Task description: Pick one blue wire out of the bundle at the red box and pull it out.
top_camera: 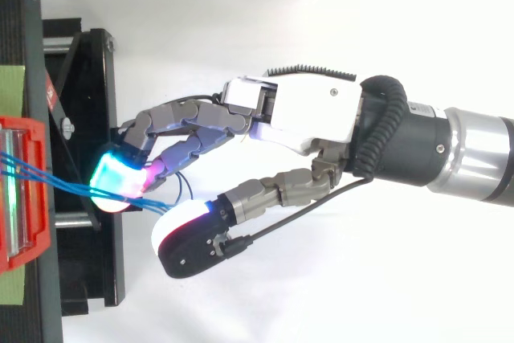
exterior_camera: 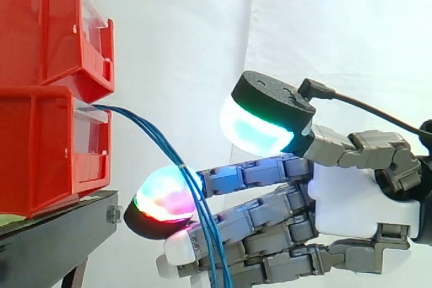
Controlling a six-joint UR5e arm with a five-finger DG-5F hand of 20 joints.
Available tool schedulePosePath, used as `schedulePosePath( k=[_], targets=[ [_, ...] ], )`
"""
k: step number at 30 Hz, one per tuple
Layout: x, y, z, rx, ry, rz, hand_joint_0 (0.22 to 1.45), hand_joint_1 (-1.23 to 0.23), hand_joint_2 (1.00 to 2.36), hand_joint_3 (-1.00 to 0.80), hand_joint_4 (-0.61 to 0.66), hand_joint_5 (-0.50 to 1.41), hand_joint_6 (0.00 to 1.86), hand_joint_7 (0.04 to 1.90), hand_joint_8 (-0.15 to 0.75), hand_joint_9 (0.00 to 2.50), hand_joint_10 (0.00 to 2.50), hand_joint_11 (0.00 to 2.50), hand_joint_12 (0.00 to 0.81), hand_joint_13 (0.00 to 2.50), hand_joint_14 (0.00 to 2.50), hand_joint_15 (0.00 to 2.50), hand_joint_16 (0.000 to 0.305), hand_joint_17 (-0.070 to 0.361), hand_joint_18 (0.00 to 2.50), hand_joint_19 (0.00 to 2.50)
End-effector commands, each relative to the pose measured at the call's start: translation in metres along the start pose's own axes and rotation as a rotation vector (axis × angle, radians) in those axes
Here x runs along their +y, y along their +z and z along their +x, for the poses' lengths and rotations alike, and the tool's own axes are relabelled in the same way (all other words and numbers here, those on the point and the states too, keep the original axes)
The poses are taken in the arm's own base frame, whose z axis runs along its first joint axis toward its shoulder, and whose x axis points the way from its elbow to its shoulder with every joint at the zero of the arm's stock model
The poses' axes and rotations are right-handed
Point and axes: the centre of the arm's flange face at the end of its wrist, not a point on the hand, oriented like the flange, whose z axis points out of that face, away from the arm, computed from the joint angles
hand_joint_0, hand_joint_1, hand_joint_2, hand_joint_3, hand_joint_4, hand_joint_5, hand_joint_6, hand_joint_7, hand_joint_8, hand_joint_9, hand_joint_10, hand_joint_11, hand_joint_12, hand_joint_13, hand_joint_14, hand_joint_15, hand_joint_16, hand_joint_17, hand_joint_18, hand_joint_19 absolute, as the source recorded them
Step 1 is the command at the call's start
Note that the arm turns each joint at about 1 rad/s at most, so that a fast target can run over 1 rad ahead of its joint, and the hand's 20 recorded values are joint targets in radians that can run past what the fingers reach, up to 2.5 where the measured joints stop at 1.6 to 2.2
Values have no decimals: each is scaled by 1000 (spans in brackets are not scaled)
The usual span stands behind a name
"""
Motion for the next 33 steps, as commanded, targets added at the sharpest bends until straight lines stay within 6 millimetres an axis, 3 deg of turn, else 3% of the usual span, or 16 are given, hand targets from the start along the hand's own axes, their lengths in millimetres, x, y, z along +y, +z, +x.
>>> schedulePosePath(
  k=[1, 6, 11, 18, 24, 33],
  targets=[
    [1, 1, 0, -1, 1, -3, 561, -721, 1006, -409, 277, -89, 502, 1099, 258, 622, 7, 196, 338, 205, 4, 104, 57, 128, 0, 256],
    [4, 3, -2, -4, 2, -8, 582, -730, 1010, -345, 252, -77, 503, 1220, 259, 632, 8, 205, 333, 222, 4, 105, 56, 126, 30, 264],
    [8, 6, -1, -5, 6, -18, 589, -726, 1011, -333, 249, -84, 538, 1163, 259, 640, 8, 218, 330, 234, 5, 114, 56, 125, 53, 274],
    [9, 7, -2, -5, 6, -18, 581, -684, 1010, -362, 293, -76, 501, 1222, 261, 674, 8, 213, 332, 261, 6, 113, 56, 125, 77, 275],
    [9, 7, -5, -8, 5, -18, 593, -680, 1011, -333, 252, -65, 500, 1268, 262, 687, 8, 217, 329, 276, 4, 115, 54, 122, 108, 274],
    [9, 7, -5, -8, 5, -18, 595, -697, 1010, -355, 238, -80, 567, 1148, 264, 698, 9, 241, 330, 297, 5, 126, 54, 122, 140, 295]
  ],
)
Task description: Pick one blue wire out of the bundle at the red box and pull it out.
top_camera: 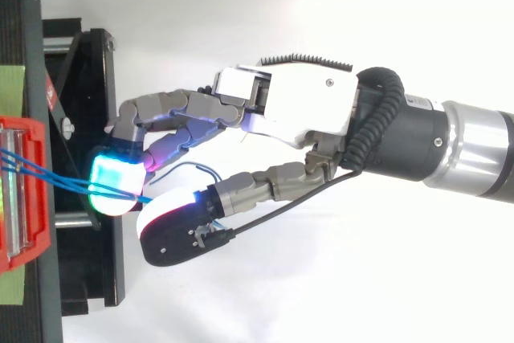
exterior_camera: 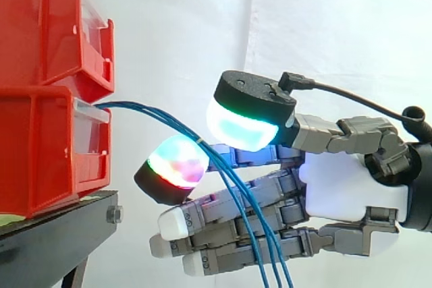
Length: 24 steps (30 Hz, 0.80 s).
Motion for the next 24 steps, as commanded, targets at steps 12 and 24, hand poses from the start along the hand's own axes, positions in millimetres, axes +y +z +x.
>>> schedulePosePath(
  k=[12, 24],
  targets=[
    [0, 0, 0, 0, -3, 0, 582, -702, 1009, -370, 241, -88, 665, 1011, 267, 741, 10, 283, 335, 320, 6, 134, 54, 122, 182, 318],
    [-1, -1, -1, 0, -32, 12, 583, -676, 1015, -255, 187, -114, 824, 890, 274, 776, 12, 308, 337, 362, 6, 155, 54, 121, 230, 338]
  ],
)
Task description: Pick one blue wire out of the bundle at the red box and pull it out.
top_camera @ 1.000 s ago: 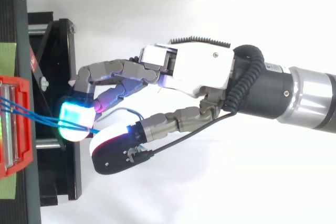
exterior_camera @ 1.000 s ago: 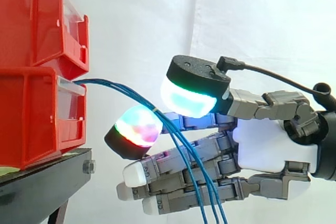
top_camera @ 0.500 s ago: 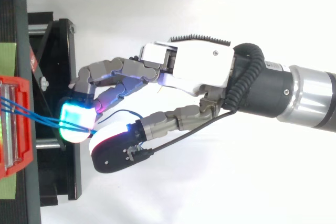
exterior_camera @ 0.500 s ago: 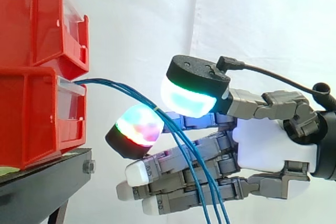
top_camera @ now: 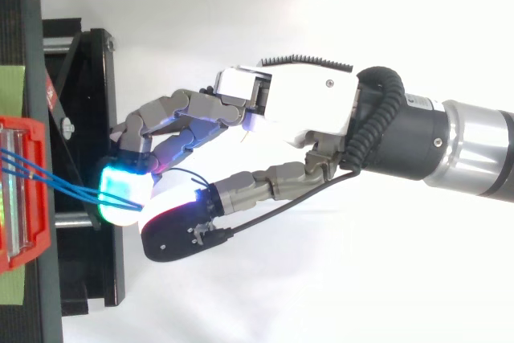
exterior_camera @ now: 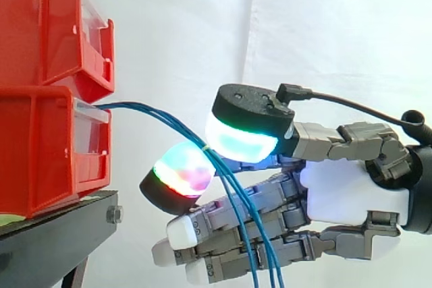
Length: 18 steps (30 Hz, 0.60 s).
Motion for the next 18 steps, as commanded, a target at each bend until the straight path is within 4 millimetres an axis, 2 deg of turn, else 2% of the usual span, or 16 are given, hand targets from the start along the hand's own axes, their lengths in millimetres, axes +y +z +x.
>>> schedulePosePath(
  k=[1, 9, 18],
  targets=[
    [0, 0, 0, 0, -2, 0, 583, -675, 1015, -252, 190, -115, 826, 886, 272, 776, 13, 308, 337, 362, 6, 155, 54, 121, 231, 338],
    [0, 0, -1, 0, -1, -1, 587, -701, 1013, -158, 200, -116, 882, 806, 305, 806, 12, 335, 372, 417, 6, 164, 61, 137, 323, 332],
    [0, 0, 1, 3, 0, -3, 601, -728, 1015, -88, 152, -112, 905, 794, 304, 834, 12, 354, 372, 462, 7, 189, 60, 135, 353, 349]
  ],
)
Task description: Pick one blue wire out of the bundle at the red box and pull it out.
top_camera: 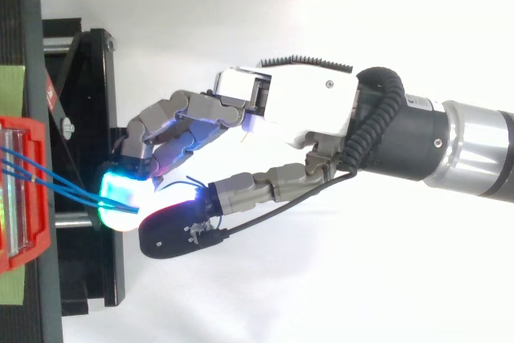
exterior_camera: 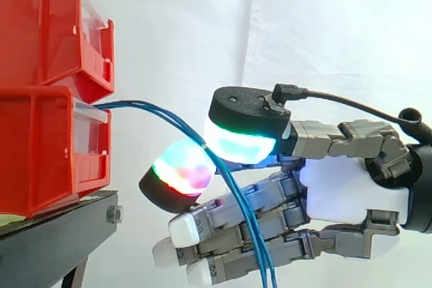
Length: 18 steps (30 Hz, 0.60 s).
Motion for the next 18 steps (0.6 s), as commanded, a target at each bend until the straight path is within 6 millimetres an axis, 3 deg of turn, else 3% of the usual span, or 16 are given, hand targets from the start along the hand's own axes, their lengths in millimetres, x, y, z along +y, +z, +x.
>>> schedulePosePath(
  k=[1, 11, 18],
  targets=[
    [0, 0, -1, -1, 1, 1, 602, -729, 1015, -88, 151, -112, 905, 792, 303, 834, 12, 351, 373, 466, 9, 189, 60, 135, 358, 349],
    [1, -1, -4, 13, 28, 17, 599, -728, 1014, -76, 157, -108, 904, 798, 308, 880, 13, 379, 376, 495, 8, 207, 61, 138, 389, 364],
    [13, -7, -7, 38, 32, 61, 598, -725, 1013, -66, 150, -104, 902, 832, 311, 906, 13, 395, 383, 522, 9, 221, 62, 140, 413, 368]
  ],
)
